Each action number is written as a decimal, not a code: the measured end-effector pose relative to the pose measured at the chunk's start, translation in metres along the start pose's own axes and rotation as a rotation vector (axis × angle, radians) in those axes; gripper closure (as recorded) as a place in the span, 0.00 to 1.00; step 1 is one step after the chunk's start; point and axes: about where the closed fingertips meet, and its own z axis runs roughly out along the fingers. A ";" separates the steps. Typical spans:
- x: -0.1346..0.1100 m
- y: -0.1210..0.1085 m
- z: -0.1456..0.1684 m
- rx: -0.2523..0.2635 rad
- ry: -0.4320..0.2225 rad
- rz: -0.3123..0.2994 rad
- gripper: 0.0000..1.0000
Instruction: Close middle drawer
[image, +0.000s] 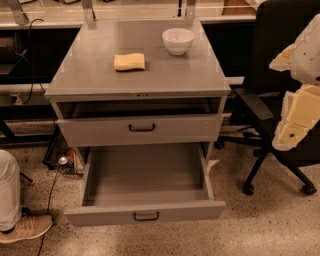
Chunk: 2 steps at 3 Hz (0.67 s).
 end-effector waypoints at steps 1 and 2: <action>0.000 0.000 0.000 0.000 0.000 0.000 0.00; 0.007 0.007 0.023 -0.016 0.017 0.030 0.00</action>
Offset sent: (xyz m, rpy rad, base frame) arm -0.0061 -0.0057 -0.1135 -0.0132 0.1282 -0.1278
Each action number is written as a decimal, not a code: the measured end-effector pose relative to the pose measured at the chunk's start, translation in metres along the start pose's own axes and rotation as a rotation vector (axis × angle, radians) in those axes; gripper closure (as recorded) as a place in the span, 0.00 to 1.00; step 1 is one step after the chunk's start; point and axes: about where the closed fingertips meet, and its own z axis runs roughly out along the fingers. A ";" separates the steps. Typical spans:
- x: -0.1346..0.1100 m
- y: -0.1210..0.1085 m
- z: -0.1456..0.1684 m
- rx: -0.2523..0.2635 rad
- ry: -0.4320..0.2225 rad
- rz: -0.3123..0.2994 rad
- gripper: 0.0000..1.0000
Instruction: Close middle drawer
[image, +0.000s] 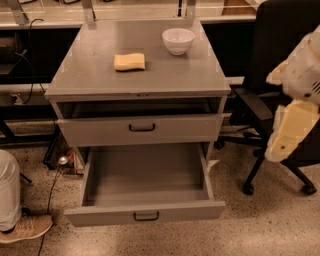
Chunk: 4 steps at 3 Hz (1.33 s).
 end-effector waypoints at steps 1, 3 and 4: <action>0.017 0.023 0.068 -0.053 0.016 0.081 0.00; 0.047 0.070 0.147 -0.141 0.078 0.163 0.00; 0.047 0.071 0.148 -0.140 0.081 0.165 0.00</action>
Offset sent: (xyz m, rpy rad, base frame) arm -0.0576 -0.0078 -0.2756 0.0098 0.3099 -0.2411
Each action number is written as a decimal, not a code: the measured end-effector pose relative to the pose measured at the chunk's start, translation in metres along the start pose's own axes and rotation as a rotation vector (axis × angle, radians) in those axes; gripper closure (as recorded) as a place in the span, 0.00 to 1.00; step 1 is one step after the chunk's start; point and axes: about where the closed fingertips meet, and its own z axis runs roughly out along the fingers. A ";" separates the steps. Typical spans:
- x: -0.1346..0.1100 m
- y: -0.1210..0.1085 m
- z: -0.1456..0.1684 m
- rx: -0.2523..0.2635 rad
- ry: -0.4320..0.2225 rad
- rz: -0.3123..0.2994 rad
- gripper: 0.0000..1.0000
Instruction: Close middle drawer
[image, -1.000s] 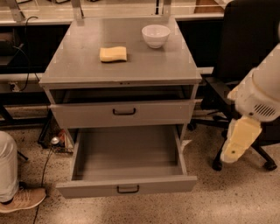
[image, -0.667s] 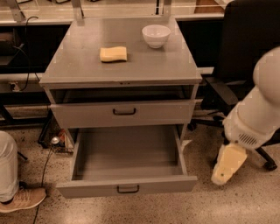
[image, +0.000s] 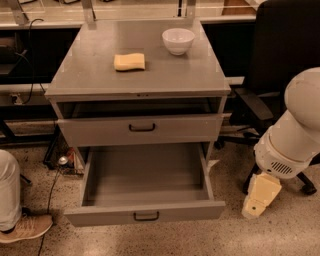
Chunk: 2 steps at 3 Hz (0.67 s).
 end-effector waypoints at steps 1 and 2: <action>0.019 0.007 0.056 -0.079 0.024 0.068 0.00; 0.046 0.027 0.152 -0.205 0.039 0.173 0.00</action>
Offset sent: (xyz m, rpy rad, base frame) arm -0.0447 -0.0173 -0.2914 0.1498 0.3694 -0.2578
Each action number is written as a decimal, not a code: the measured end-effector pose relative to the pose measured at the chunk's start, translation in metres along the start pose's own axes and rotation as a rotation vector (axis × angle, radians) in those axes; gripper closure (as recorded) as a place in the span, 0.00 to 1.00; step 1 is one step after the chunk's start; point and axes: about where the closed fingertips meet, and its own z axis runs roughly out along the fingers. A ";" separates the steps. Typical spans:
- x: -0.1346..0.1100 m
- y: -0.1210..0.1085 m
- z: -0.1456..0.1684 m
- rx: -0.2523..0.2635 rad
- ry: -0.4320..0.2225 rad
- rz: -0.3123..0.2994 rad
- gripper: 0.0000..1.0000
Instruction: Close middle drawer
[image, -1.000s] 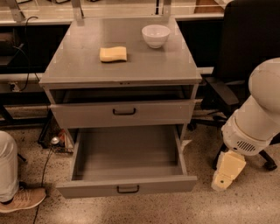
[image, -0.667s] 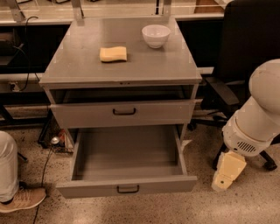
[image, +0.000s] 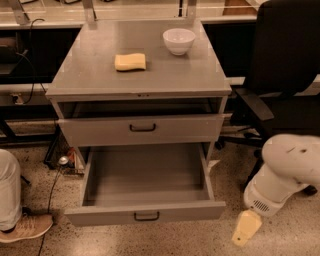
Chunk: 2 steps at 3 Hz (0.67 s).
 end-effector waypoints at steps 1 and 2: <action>0.008 -0.003 0.073 -0.076 -0.011 0.063 0.18; 0.004 -0.009 0.146 -0.086 -0.069 0.142 0.50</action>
Offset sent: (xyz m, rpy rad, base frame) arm 0.0157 0.0254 -0.2041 0.1362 -0.0407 -0.2518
